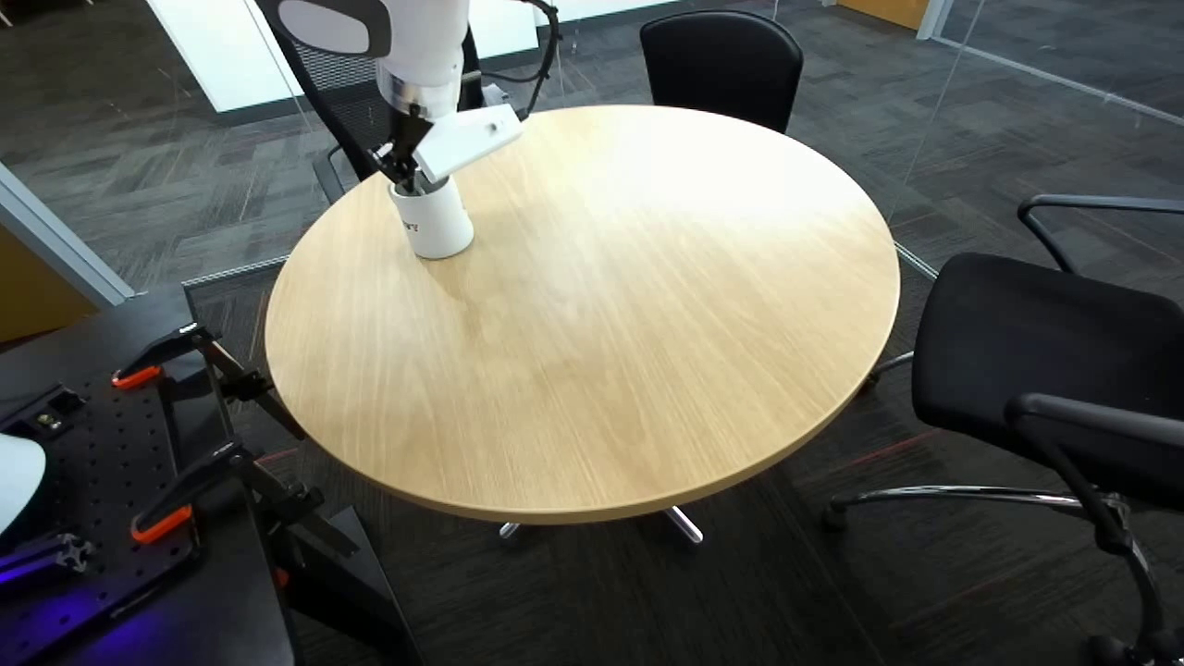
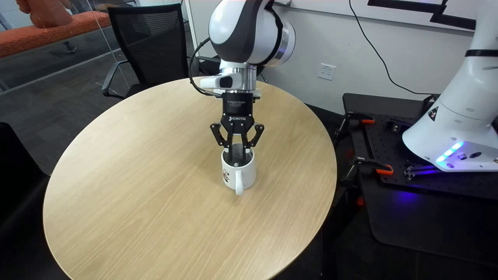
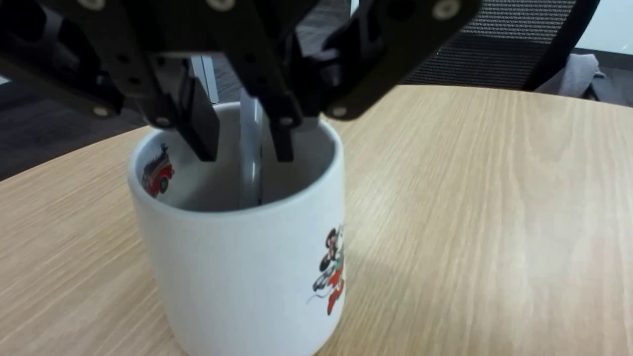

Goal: Take the pen out of the mug and put it on the table

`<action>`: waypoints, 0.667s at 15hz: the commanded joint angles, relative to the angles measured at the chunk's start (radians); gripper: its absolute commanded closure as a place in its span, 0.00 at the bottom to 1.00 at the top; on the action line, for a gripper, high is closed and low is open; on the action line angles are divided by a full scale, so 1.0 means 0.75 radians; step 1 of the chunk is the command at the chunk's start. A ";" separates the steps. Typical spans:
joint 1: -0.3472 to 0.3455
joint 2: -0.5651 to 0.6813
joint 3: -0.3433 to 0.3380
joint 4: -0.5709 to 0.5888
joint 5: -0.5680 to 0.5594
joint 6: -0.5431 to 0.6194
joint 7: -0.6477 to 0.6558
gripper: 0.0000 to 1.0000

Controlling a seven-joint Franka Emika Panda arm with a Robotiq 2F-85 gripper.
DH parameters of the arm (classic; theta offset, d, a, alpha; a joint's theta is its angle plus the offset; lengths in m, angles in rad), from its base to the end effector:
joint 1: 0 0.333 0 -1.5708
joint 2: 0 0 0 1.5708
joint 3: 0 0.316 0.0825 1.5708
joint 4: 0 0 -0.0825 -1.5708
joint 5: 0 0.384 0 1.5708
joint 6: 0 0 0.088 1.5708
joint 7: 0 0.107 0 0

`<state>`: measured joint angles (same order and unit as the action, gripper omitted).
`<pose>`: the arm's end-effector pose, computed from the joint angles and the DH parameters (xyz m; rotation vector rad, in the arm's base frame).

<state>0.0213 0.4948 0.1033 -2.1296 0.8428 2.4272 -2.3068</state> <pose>0.5463 0.0729 0.1589 -1.7537 -2.0269 -0.5190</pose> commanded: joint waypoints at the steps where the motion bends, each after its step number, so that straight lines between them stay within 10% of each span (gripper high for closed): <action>1: -0.013 0.027 0.027 0.038 -0.044 0.013 0.062 0.65; 6: -0.013 0.049 0.039 0.060 -0.057 0.005 0.065 0.66; 7: -0.014 0.053 0.041 0.063 -0.059 0.004 0.064 0.88; 10: -0.018 0.048 0.044 0.058 -0.057 0.010 0.061 0.97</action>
<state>0.0211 0.5261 0.1193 -2.1038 0.8284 2.4272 -2.3066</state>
